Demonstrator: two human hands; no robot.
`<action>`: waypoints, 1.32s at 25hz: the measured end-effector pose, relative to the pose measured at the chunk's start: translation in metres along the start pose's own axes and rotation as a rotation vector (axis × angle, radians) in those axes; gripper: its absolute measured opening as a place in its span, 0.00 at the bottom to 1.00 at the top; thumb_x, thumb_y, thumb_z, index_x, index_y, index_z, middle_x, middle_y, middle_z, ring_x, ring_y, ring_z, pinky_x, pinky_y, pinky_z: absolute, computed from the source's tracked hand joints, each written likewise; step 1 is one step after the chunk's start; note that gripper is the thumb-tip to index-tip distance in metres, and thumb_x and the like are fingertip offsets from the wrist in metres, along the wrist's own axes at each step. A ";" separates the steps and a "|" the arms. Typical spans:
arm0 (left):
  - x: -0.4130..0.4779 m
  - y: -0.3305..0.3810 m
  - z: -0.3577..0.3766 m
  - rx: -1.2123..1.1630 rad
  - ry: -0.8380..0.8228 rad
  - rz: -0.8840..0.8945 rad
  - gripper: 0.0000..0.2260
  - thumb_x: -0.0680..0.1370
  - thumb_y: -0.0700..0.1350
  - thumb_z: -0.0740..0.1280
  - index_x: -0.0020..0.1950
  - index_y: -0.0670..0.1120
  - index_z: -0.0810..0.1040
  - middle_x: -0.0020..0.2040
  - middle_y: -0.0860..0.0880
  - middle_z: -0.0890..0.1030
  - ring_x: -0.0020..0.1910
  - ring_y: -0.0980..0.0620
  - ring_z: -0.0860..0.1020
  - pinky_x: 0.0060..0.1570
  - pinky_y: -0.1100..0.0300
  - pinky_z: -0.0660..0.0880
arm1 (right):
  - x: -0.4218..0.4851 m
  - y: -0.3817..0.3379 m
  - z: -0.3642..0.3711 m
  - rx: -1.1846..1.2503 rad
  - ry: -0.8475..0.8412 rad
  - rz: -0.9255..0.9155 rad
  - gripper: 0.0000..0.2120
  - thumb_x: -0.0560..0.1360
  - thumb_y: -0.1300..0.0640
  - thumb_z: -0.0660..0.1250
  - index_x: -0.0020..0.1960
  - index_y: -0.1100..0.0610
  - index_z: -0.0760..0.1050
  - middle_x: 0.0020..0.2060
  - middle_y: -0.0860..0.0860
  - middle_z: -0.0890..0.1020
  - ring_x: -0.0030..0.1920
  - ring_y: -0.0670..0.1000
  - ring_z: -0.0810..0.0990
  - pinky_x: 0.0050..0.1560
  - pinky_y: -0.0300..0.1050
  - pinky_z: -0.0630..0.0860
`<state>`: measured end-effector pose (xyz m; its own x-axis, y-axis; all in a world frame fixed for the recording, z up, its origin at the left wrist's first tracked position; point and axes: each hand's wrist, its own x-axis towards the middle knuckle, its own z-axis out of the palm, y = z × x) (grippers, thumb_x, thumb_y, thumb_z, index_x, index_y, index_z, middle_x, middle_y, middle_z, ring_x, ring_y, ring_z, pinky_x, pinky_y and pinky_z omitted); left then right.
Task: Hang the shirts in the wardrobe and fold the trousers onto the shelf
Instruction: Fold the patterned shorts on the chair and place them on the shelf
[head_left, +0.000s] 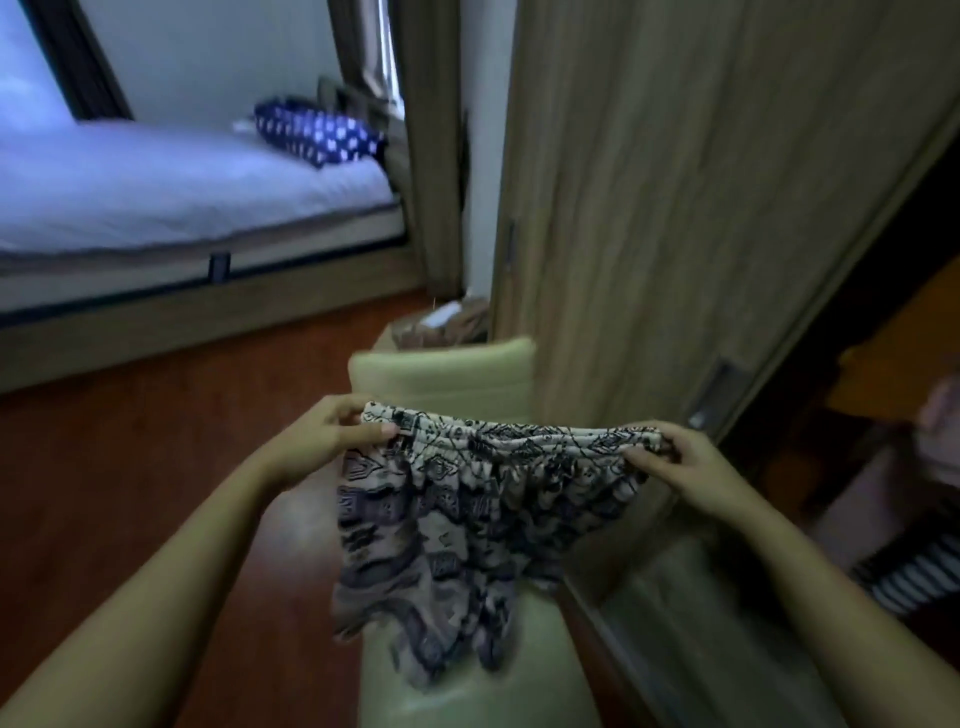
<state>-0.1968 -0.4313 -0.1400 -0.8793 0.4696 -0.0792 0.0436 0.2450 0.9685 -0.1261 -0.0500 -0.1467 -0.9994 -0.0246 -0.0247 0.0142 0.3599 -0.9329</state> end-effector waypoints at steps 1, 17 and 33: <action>0.001 0.028 -0.006 -0.079 0.014 0.026 0.10 0.73 0.45 0.72 0.50 0.41 0.79 0.45 0.43 0.83 0.41 0.48 0.82 0.41 0.60 0.78 | 0.000 -0.026 -0.012 0.034 0.000 -0.016 0.08 0.73 0.63 0.66 0.51 0.60 0.78 0.37 0.45 0.85 0.39 0.41 0.82 0.39 0.31 0.76; 0.026 0.220 0.084 -0.122 0.374 0.511 0.23 0.69 0.53 0.74 0.60 0.52 0.72 0.54 0.48 0.82 0.55 0.51 0.80 0.56 0.51 0.77 | 0.010 -0.228 0.015 0.515 -0.092 -0.267 0.33 0.78 0.37 0.41 0.66 0.57 0.71 0.55 0.52 0.81 0.57 0.47 0.79 0.57 0.42 0.73; -0.001 0.242 0.029 0.563 -0.034 0.587 0.20 0.65 0.47 0.70 0.56 0.56 0.72 0.46 0.50 0.81 0.47 0.47 0.79 0.47 0.55 0.76 | 0.005 -0.222 -0.048 -0.760 -0.031 -0.787 0.22 0.61 0.36 0.73 0.47 0.50 0.76 0.51 0.43 0.76 0.51 0.41 0.76 0.51 0.39 0.75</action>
<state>-0.1714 -0.3482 0.0878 -0.6247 0.6774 0.3884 0.7328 0.3369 0.5912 -0.1362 -0.0852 0.0779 -0.7187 -0.5192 0.4625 -0.6620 0.7144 -0.2266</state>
